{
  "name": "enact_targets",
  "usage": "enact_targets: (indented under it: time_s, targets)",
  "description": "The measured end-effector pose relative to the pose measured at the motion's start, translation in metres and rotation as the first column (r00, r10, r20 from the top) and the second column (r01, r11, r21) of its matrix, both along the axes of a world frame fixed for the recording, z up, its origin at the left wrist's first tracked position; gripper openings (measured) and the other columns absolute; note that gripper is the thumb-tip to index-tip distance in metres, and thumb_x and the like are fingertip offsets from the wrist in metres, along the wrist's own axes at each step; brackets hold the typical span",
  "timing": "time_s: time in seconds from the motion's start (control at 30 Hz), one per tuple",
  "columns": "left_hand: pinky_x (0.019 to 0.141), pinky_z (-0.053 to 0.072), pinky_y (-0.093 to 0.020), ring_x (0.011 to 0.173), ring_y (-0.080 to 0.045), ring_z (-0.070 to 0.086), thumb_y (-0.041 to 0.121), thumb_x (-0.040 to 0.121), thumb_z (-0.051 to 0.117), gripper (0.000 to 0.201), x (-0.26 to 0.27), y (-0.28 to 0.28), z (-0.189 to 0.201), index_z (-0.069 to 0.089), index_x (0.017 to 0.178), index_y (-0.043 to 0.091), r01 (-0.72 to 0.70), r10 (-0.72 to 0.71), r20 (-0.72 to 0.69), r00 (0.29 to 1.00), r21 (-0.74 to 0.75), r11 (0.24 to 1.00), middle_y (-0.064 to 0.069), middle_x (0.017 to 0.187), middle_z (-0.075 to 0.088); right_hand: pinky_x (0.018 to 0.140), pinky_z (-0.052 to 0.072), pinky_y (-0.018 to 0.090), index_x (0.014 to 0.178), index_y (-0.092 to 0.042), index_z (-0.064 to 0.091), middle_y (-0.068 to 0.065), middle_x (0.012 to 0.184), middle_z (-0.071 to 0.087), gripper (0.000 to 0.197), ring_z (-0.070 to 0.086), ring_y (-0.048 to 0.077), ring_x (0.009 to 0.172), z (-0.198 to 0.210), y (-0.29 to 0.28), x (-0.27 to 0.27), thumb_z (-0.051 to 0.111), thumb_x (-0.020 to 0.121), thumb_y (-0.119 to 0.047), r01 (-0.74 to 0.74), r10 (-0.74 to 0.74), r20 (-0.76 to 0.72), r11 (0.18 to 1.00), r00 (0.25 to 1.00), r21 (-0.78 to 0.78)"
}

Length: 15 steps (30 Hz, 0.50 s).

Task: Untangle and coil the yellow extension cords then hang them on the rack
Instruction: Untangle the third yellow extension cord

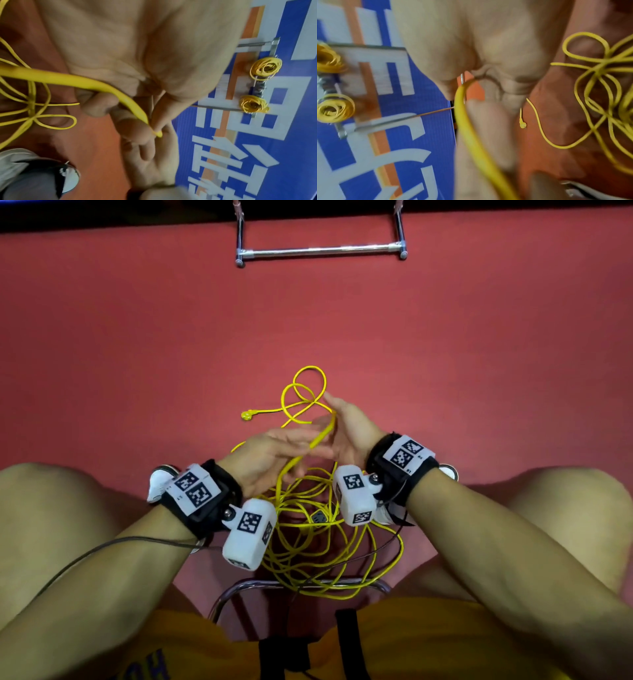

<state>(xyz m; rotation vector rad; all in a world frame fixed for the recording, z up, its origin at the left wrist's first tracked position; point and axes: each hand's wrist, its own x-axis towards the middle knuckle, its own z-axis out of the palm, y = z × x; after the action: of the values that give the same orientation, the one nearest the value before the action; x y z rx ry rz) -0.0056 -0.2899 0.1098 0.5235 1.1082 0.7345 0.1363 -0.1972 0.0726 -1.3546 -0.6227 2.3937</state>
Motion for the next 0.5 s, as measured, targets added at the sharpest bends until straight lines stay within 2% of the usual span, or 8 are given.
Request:
enact_targets:
  time_s: [0.07,0.13,0.2,0.27,0.33,0.4,0.43,0.5]
  targets:
    - [0.045,0.03,-0.02,0.045,-0.009,0.046,0.002,0.082,0.058,0.036,0.004,-0.008,-0.006,0.068,0.116,0.009,0.158,-0.159,0.007,0.987,0.016,0.987,-0.007,0.093,0.076,0.054,0.058,0.032,0.116,-0.004,0.052,0.012,0.083,0.068,0.022,0.071,0.023,0.065,-0.007,0.01,0.0,0.052,0.1,-0.019,0.244,-0.246,-0.01,0.966,0.969,-0.086]
    - [0.042,0.031,-0.02,0.044,-0.01,0.044,-0.005,0.084,0.057,0.03,0.007,-0.013,-0.01,0.074,0.104,0.01,0.258,-0.258,-0.052,0.965,-0.006,0.966,-0.01,0.088,0.075,0.042,0.052,0.024,0.105,0.0,0.058,0.009,0.067,0.067,0.017,0.066,0.017,0.048,-0.012,0.027,0.011,0.043,0.098,-0.002,0.451,-0.445,0.07,0.882,0.893,-0.136]
    - [0.04,0.035,-0.017,0.043,-0.012,0.05,-0.011,0.087,0.054,0.027,0.006,-0.014,-0.013,0.073,0.097,0.006,0.271,-0.287,-0.2,0.937,-0.104,0.957,-0.013,0.085,0.075,0.037,0.043,0.018,0.086,0.0,0.06,0.007,0.063,0.061,0.026,0.055,0.012,0.038,-0.015,0.043,0.028,0.036,0.096,0.002,0.561,-0.541,0.179,0.823,0.822,-0.09]
    - [0.045,0.041,-0.019,0.051,-0.016,0.061,-0.012,0.087,0.054,0.026,0.0,-0.016,-0.021,0.073,0.092,0.006,0.269,-0.321,-0.34,0.884,-0.192,0.944,-0.014,0.082,0.075,0.036,0.032,0.013,0.078,-0.006,0.055,0.007,0.068,0.058,0.027,0.045,0.01,0.035,-0.01,0.043,0.033,0.035,0.095,0.002,0.597,-0.583,0.22,0.802,0.782,0.004]
    - [0.055,0.046,-0.023,0.073,-0.022,0.07,-0.006,0.086,0.054,0.025,-0.005,-0.02,-0.029,0.074,0.088,0.008,0.321,-0.412,-0.436,0.8,-0.269,0.908,-0.014,0.085,0.076,0.037,0.023,0.01,0.08,-0.014,0.048,0.005,0.066,0.058,0.027,0.036,0.008,0.033,-0.008,0.031,0.025,0.033,0.097,-0.001,0.537,-0.545,0.199,0.838,0.814,0.096]
    - [0.069,0.046,-0.03,0.092,-0.024,0.068,0.016,0.083,0.057,0.021,-0.004,-0.023,-0.034,0.074,0.094,0.013,0.334,-0.462,-0.448,0.766,-0.337,0.88,-0.009,0.101,0.074,0.036,0.018,0.009,0.087,-0.019,0.048,0.0,0.06,0.055,0.021,0.029,0.004,0.031,-0.005,0.011,0.011,0.038,0.104,-0.011,0.339,-0.375,0.147,0.915,0.915,0.22]
    - [0.074,0.047,-0.033,0.095,-0.024,0.066,0.029,0.081,0.058,0.028,-0.001,-0.023,-0.035,0.072,0.099,0.015,0.265,-0.394,-0.408,0.823,-0.338,0.903,-0.006,0.108,0.07,0.036,0.018,0.009,0.092,-0.02,0.051,-0.001,0.061,0.053,0.017,0.027,0.003,0.032,-0.002,0.001,0.006,0.041,0.105,-0.017,0.209,-0.251,0.123,0.936,0.96,0.284]
    - [0.074,0.052,-0.035,0.089,-0.024,0.067,0.048,0.088,0.054,0.04,0.001,-0.017,-0.035,0.064,0.108,0.015,-0.055,-0.015,-0.26,0.965,-0.258,0.964,-0.005,0.105,0.066,0.036,0.02,0.01,0.098,-0.022,0.056,0.0,0.067,0.053,0.015,0.029,0.004,0.035,0.006,-0.017,-0.002,0.043,0.105,-0.021,-0.05,0.014,0.095,0.924,0.995,0.378]
